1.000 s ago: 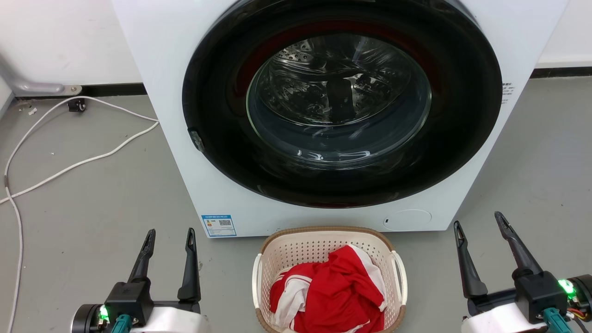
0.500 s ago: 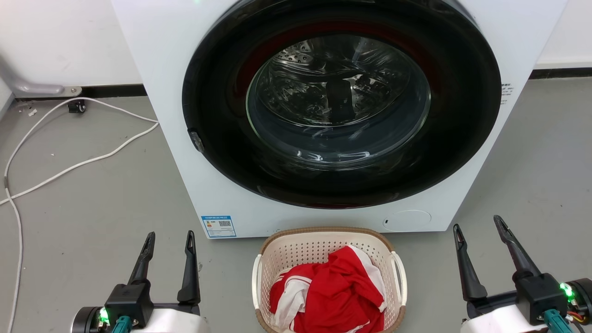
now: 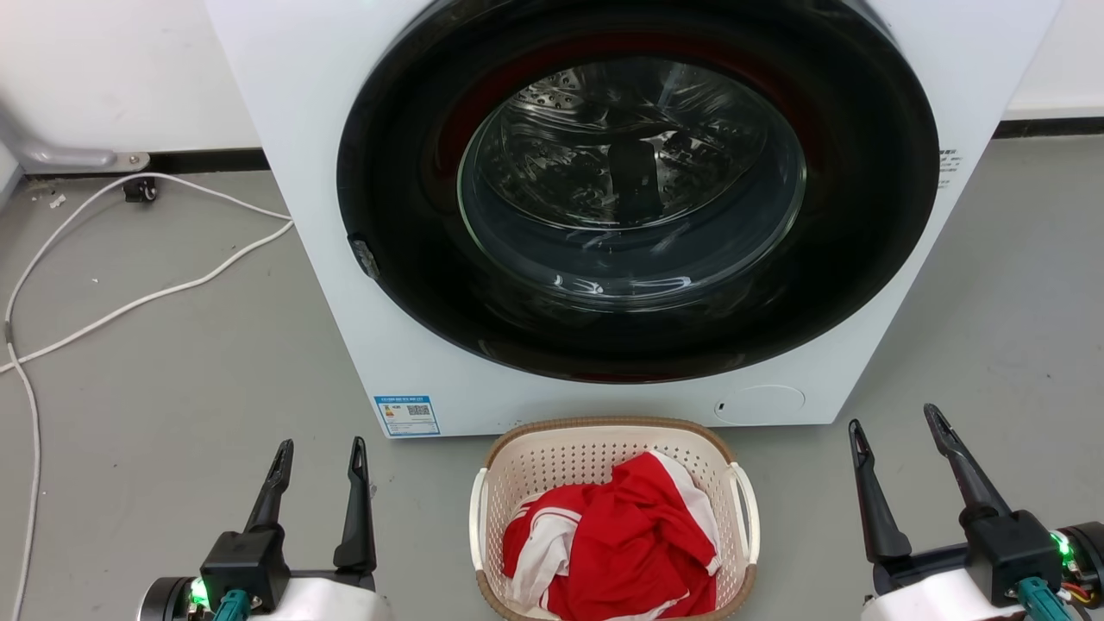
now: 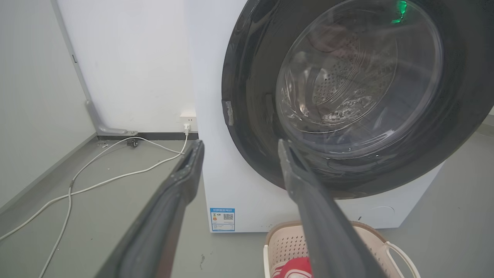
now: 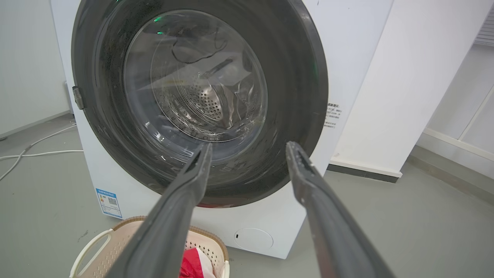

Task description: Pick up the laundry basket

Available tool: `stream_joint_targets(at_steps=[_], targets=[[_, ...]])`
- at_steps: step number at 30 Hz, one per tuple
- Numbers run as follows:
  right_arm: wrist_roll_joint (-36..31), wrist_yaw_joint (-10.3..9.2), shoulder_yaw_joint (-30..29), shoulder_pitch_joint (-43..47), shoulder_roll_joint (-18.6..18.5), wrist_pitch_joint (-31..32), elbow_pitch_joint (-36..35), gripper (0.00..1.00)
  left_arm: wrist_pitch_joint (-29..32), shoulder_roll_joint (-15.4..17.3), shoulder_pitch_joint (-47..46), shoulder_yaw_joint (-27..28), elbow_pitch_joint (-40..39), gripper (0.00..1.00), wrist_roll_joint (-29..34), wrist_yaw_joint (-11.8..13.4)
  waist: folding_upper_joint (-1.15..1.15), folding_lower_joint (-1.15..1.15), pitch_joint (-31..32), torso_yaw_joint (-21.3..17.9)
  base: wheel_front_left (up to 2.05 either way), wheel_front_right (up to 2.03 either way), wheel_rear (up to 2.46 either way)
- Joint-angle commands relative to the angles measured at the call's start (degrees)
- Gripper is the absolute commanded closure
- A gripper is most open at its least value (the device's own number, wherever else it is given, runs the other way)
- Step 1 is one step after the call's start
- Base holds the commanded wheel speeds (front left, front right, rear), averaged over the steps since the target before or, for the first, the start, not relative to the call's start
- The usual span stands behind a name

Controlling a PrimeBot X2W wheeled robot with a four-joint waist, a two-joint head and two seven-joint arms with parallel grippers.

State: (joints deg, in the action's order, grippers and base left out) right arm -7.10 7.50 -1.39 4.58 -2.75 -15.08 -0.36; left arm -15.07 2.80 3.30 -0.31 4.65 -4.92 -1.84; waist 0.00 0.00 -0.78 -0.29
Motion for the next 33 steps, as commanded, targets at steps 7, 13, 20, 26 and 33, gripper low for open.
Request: stream_joint_targets(at_steps=[7, 13, 20, 26, 33], targets=[[-0.4, -0.02, -0.4, -1.9, -0.2, -0.1, 1.2, 0.0, -0.2, 0.1, -3.3, -0.7, 3.1, 0.0, 0.0, -0.7, 0.0, 0.0, -2.0, 0.3, 0.0, 0.0, 0.0], [-1.8, -0.02, 0.2, -5.5, -0.2, -0.1, 5.0, 0.0, -0.2, 0.1, -8.2, -1.5, 8.1, 0.0, -0.3, -1.1, 0.0, 0.0, -5.0, 0.2, 0.0, 0.0, 0.0], [-4.3, -0.03, 1.5, -11.3, -0.2, -0.1, 13.1, 0.0, -0.2, 0.1, -13.6, -2.9, 16.1, 0.0, -0.3, -2.3, 0.0, 0.0, -9.0, -0.9, 0.0, 0.0, 0.0], [-6.2, -0.03, 1.8, -17.4, -0.2, -0.1, 21.0, 0.0, -0.2, 0.1, -19.7, -4.3, 24.5, 0.0, -0.9, -3.4, 0.0, 0.0, -14.5, -1.2, 0.0, 0.0, 0.0], [-6.3, -0.03, 1.5, -25.8, -0.2, -0.1, 27.9, 0.0, -0.2, 0.1, -27.8, -4.7, 33.2, 0.0, -0.3, -3.9, 0.0, 0.0, -22.9, -1.4, 0.0, 0.0, 0.0]])
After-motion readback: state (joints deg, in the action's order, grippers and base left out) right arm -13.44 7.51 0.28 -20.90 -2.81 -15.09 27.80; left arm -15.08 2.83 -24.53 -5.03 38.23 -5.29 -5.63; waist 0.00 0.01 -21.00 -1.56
